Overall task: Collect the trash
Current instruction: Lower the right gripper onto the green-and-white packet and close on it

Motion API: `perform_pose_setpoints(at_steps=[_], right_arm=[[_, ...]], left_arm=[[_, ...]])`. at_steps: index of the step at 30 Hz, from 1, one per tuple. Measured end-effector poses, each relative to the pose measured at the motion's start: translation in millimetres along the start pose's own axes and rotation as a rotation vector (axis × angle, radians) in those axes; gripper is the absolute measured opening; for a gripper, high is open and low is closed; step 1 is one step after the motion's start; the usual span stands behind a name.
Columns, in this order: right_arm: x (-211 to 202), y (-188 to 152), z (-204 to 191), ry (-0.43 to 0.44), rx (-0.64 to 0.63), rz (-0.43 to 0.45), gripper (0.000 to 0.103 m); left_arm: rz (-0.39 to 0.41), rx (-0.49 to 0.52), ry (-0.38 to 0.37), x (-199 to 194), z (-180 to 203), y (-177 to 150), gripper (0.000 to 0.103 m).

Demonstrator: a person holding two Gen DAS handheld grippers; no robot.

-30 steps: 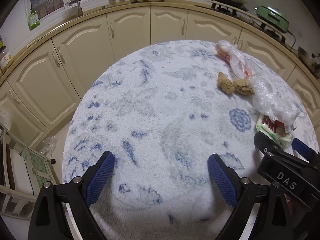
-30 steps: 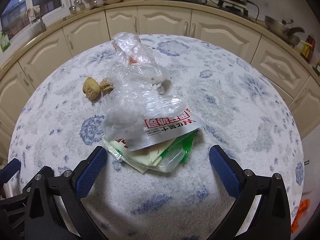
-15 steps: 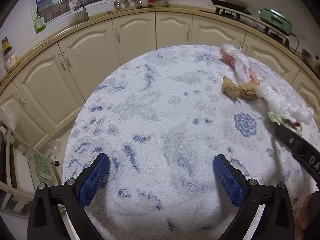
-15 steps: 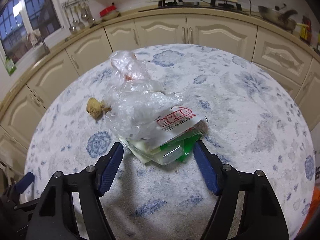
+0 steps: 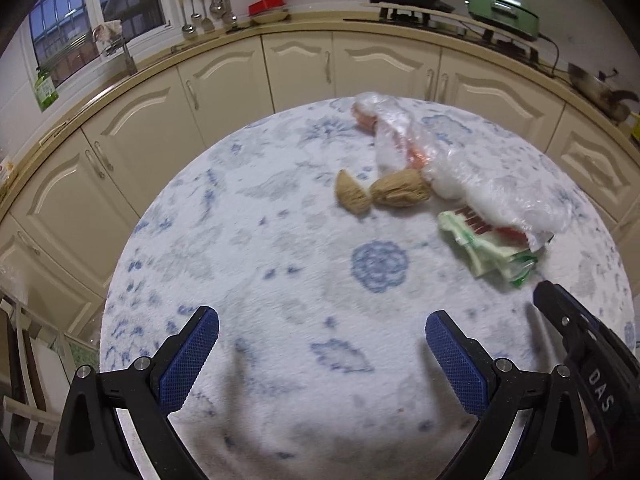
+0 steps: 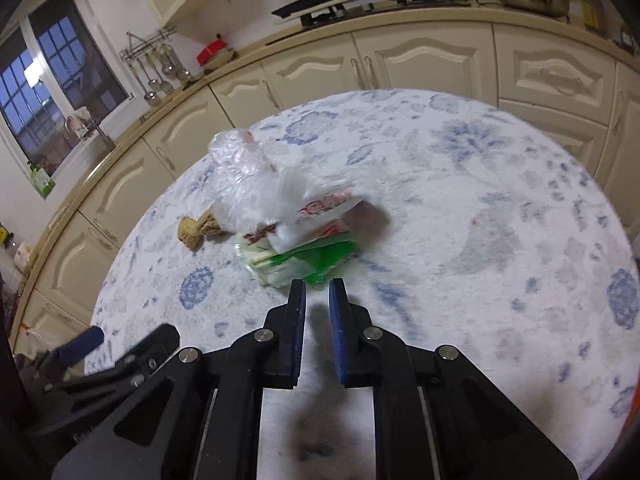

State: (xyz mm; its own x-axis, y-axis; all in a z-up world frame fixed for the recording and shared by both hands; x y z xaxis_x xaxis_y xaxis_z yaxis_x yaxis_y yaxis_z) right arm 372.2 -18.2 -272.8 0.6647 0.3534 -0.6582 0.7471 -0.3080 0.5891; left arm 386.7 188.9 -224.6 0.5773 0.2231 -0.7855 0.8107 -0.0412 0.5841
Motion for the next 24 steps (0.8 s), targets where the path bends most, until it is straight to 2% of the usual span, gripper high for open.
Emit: perform_pose_setpoints(at_steps=[4, 5, 7, 8, 9, 11, 19, 21, 24], right_arm=[[-15.1, 3.8, 0.7, -0.038, -0.118, 0.017, 0.013], [-16.3, 5.9, 0.8, -0.062, -0.144, 0.025, 0.017], [-11.0, 9.1, 1.3, -0.063, -0.160, -0.004, 0.052], [-6.9, 10.3, 2.2, -0.076, -0.160, -0.024, 0.080], [-3.8, 11.5, 3.2, -0.088, -0.156, -0.030, 0.092], [1.4, 12.9, 1.2, -0.081, -0.155, -0.021, 0.093], [43.6, 11.9, -22.3, -0.074, -0.204, -0.133, 0.094], [51.0, 14.7, -23.4, -0.077, -0.190, -0.138, 0.085], [57.2, 19.9, -27.7, -0.047, -0.205, -0.142, 0.078]], left_arm=[[0.003, 0.002, -0.010, -4.9, 6.3, 4.2, 0.102], [0.002, -0.003, -0.010, -5.4, 5.9, 4.8, 0.102], [-0.004, -0.011, -0.012, -5.7, 3.0, 4.8, 0.100], [-0.007, -0.016, 0.020, -4.5, -1.9, 4.6, 0.098], [-0.010, -0.018, 0.040, -3.8, -5.6, 4.0, 0.098], [-0.011, -0.032, 0.028, -0.7, -14.6, 3.5, 0.098], [-0.035, -0.076, 0.021, 10.0, -40.4, 3.7, 0.098], [-0.038, -0.085, 0.018, 12.1, -44.8, 2.4, 0.098], [-0.036, -0.092, 0.008, 16.1, -48.8, -1.2, 0.098]])
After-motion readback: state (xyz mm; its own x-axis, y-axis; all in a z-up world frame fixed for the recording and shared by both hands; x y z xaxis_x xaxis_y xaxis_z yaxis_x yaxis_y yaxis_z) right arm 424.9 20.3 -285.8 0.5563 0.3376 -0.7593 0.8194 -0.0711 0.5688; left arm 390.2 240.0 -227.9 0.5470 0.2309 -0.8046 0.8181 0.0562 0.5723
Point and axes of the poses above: each gripper's, at about its wrist camera, not at the fingertips, and x roughly the way its jaws point, z to its right, y to its top, the point moved 4 cm from there along x, roughly the way its jaws point, and after that the axes turned 11 degrees about y, right-handed, at the moved point
